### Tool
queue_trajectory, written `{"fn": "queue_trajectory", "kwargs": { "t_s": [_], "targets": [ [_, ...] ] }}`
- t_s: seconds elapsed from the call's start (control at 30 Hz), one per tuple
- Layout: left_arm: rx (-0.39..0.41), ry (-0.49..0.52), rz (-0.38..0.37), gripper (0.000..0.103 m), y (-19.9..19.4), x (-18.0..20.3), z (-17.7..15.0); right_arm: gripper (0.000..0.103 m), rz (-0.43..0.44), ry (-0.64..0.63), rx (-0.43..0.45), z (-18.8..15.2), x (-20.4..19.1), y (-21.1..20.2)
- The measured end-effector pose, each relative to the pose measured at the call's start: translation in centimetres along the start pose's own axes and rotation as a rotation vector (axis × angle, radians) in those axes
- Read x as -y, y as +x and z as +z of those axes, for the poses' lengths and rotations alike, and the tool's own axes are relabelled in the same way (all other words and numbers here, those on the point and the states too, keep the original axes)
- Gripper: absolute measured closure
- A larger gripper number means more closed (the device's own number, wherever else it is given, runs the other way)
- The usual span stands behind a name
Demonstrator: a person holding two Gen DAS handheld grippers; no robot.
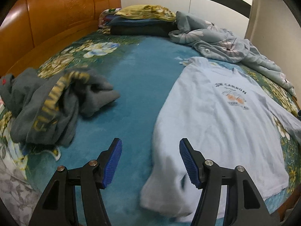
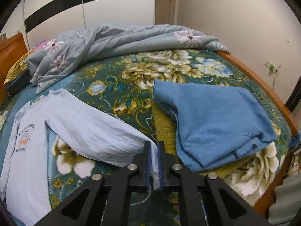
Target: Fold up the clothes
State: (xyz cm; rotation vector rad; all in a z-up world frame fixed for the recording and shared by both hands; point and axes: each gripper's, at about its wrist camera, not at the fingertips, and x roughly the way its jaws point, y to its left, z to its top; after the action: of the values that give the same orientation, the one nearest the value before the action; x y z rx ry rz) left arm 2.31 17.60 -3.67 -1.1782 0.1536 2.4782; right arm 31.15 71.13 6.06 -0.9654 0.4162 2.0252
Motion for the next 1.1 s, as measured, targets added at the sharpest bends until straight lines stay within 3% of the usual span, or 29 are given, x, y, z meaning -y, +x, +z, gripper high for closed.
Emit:
{"fn": "queue_trajectory", "kwargs": {
  "t_s": [0.1, 0.23, 0.33, 0.4, 0.47, 0.53, 0.63, 0.77, 0.83, 0.97, 1.1],
  "targets": [
    [-0.019, 0.014, -0.018, 0.038, 0.2, -0.8, -1.2, 0.071, -0.003, -0.023, 0.034, -0.6, -0.9, -2.0],
    [-0.065, 0.02, -0.057, 0.038, 1.0, -1.6, -2.7, 0.07, -0.038, -0.024, 0.041, -1.8, -1.6, -3.6],
    [-0.084, -0.004, -0.115, 0.039, 1.7, -1.4, -3.4, 0.07, 0.013, -0.013, 0.015, -2.9, -2.7, -4.1],
    [-0.083, -0.004, -0.142, 0.056, 2.0, -1.0, -3.6, 0.07, 0.023, -0.039, -0.001, -3.8, -3.8, -4.1],
    [-0.083, 0.017, -0.158, 0.092, 2.2, -0.2, -3.6, 0.07, 0.037, -0.063, -0.015, -4.5, -5.0, -4.1],
    [-0.072, 0.034, -0.153, 0.096, 2.2, 0.2, -3.4, 0.07, 0.056, -0.068, -0.022, -4.9, -5.8, -4.3],
    [0.019, 0.058, -0.081, 0.097, 0.9, -0.1, -2.3, 0.07, 0.073, -0.064, -0.023, -5.3, -6.6, -4.7],
    [0.152, 0.046, 0.117, 0.097, -1.4, -2.7, 0.4, 0.07, 0.075, -0.081, -0.025, -5.5, -7.3, -4.9],
    [0.161, 0.042, 0.18, 0.097, -1.6, -4.0, 1.6, 0.07, 0.077, -0.081, -0.034, -5.7, -7.5, -4.6],
    [0.151, 0.076, 0.225, 0.097, -0.9, -4.6, 2.8, 0.07, 0.084, -0.073, -0.06, -6.3, -7.8, -3.7],
    [0.146, 0.062, 0.187, 0.097, -0.9, -4.3, 4.5, 0.07, 0.102, -0.067, -0.088, -6.7, -8.3, -2.8]
  ]
}}
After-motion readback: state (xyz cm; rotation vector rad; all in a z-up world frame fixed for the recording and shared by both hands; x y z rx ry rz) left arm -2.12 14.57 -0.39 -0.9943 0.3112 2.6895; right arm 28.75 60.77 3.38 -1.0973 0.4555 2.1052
